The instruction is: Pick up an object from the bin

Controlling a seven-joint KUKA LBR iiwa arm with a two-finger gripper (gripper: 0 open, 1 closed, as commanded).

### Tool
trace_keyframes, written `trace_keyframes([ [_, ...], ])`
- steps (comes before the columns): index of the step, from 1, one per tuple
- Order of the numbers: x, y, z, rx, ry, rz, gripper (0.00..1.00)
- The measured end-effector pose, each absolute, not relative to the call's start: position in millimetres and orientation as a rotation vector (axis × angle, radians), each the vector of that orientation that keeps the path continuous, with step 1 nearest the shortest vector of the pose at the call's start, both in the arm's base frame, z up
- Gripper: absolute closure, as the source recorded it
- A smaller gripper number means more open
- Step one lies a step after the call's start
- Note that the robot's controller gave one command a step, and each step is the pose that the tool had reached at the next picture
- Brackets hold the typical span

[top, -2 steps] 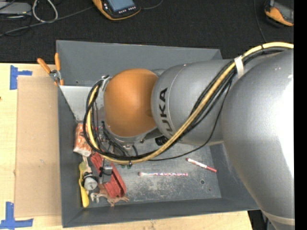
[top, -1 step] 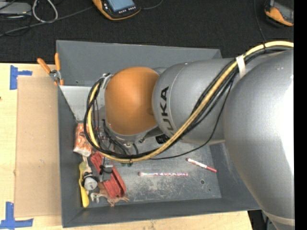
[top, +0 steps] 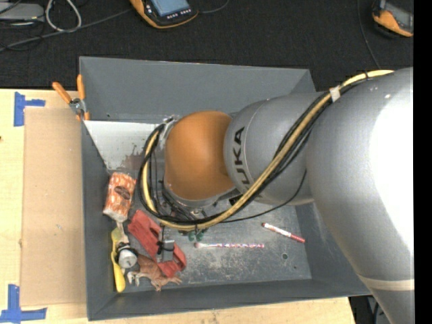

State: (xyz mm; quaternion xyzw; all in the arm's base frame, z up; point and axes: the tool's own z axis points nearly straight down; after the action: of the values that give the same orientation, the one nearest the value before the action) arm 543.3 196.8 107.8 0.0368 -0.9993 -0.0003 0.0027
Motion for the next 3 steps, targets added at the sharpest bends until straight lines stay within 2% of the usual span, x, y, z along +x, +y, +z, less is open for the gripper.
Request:
trace_keyframes([
  [1,575.7,159,88,-0.082,-3.14,-0.008,0.0],
  [2,518.0,153,69,0.118,-3.127,0.0,1.0],
  [3,518.0,153,69,0.117,-3.127,-0.001,1.0],
])
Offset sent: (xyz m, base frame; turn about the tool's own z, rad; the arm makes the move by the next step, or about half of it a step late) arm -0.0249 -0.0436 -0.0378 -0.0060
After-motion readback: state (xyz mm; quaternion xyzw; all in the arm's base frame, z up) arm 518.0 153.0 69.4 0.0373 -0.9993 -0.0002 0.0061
